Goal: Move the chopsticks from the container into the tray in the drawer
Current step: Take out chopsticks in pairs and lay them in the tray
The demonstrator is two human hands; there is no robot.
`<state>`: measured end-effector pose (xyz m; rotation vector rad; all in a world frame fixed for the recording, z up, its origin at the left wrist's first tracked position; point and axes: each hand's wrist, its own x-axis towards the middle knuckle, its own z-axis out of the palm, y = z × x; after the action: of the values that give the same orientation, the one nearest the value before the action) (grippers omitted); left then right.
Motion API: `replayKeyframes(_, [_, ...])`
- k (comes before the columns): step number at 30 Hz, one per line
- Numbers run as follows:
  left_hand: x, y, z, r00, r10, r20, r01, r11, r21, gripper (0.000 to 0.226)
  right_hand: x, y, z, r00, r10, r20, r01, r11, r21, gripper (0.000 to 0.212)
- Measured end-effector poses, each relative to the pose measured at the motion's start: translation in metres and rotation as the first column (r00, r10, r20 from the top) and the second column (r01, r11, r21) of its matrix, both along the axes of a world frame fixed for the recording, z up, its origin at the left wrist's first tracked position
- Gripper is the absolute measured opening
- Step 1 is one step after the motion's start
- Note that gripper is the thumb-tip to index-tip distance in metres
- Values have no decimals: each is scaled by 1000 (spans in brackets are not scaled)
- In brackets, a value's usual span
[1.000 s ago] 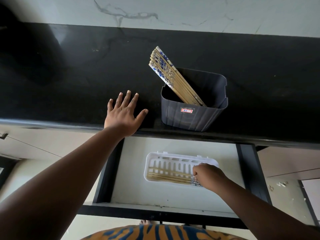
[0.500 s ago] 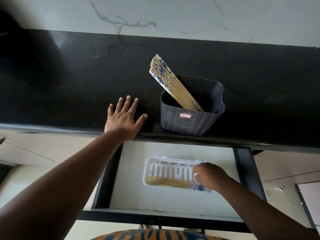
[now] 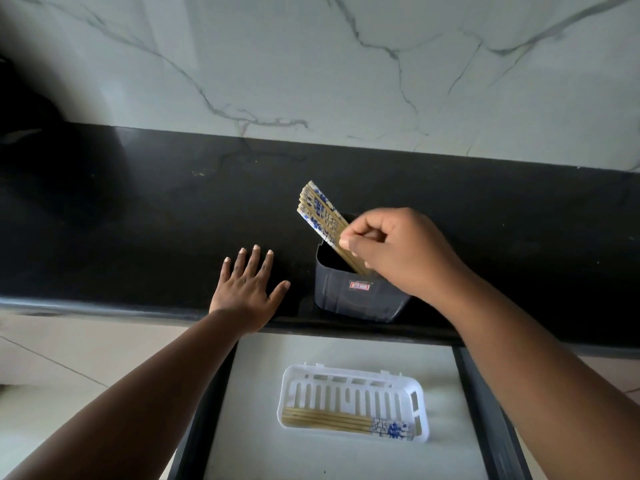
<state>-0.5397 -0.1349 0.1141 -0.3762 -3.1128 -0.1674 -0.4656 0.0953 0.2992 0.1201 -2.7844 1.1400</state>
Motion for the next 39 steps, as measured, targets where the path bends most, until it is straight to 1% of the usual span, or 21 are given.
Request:
replayKeyframes(1, [0, 0, 0, 1000, 0, -1, 0, 1000, 6, 78, -8, -4, -1, 998, -43, -48, 49, 990, 135, 7])
replayKeyframes(3, [0, 0, 0, 1000, 1, -5, -1, 1000, 6, 78, -18, -13, -10, 996, -64, -65, 82, 935, 344, 15])
replayKeyframes(4, [0, 0, -1, 1000, 2, -7, -2, 1000, 6, 78, -21, -17, -16, 996, -65, -57, 83, 907, 414, 20])
replayKeyframes(6, [-1, 0, -2, 1000, 5, -11, -5, 1000, 12, 78, -25, -23, -29, 995, -88, -41, 97, 869, 486, 27])
replayKeyframes(12, [-1, -1, -4, 1000, 12, -24, -12, 1000, 22, 80, -32, -34, -35, 984, -174, -26, 161, 833, 530, 25])
replayKeyframes(20, [0, -1, -5, 999, 17, -48, -14, 998, 55, 79, -34, -40, -30, 980, -200, 21, 149, 792, 591, 21])
replayKeyframes(27, [1, 0, -4, 999, 23, -44, -20, 998, 67, 78, -39, -43, -28, 977, -213, 13, 162, 779, 605, 23])
replayKeyframes(30, [2, -1, -5, 999, 22, -40, -19, 998, 64, 78, -37, -41, -26, 979, -202, 11, 159, 800, 579, 22])
replayKeyframes(32, [1, -1, -3, 999, 22, -23, -20, 998, 65, 78, -35, -35, -14, 979, -203, -27, 184, 815, 550, 17])
replayKeyframes(34, [0, -1, -2, 1000, 10, 10, -11, 999, 38, 78, -34, -24, 8, 978, -197, -74, 208, 853, 479, 23])
replayKeyframes(36, [1, 0, 1, 999, 11, 48, -11, 1000, 2, 77, -32, -8, 40, 977, -180, -113, 209, 918, 337, 27])
replayKeyframes(37, [2, 1, 5, 997, 16, 73, -15, 1000, -15, 78, -31, 1, 59, 975, -180, -133, 208, 948, 241, 27])
replayKeyframes(39, [1, 1, 17, 995, 19, 102, -14, 999, -43, 82, -26, 17, 94, 974, -167, -153, 164, 986, -30, 23])
